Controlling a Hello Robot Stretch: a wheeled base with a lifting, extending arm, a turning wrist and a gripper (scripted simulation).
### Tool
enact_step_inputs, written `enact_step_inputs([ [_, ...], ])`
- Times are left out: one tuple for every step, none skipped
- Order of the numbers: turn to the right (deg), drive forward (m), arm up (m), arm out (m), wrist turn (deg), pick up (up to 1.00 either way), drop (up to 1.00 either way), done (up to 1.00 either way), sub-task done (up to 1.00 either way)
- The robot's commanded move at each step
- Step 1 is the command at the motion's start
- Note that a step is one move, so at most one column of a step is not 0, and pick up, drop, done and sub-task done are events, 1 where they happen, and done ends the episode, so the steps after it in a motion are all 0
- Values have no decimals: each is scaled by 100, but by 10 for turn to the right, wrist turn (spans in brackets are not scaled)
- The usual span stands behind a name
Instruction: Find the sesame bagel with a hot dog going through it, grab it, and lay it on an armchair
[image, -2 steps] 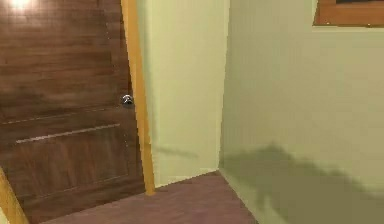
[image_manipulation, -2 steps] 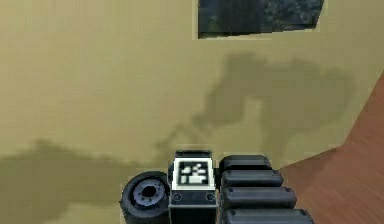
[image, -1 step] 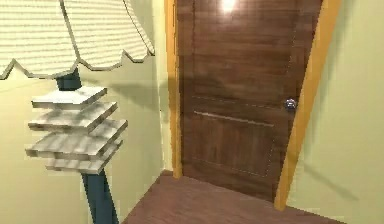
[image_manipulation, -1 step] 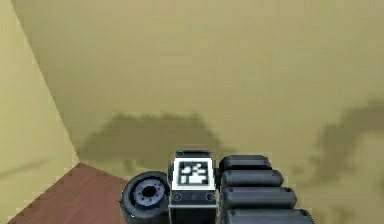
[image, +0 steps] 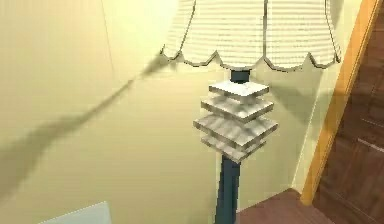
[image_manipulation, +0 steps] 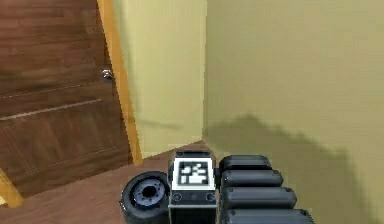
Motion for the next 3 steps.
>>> enact_step_inputs([
  [-450, 0, 0, 0, 0, 0, 0, 0, 0],
  [-450, 0, 0, 0, 0, 0, 0, 0, 0],
  [-150, 0, 0, 0, 0, 0, 0, 0, 0],
])
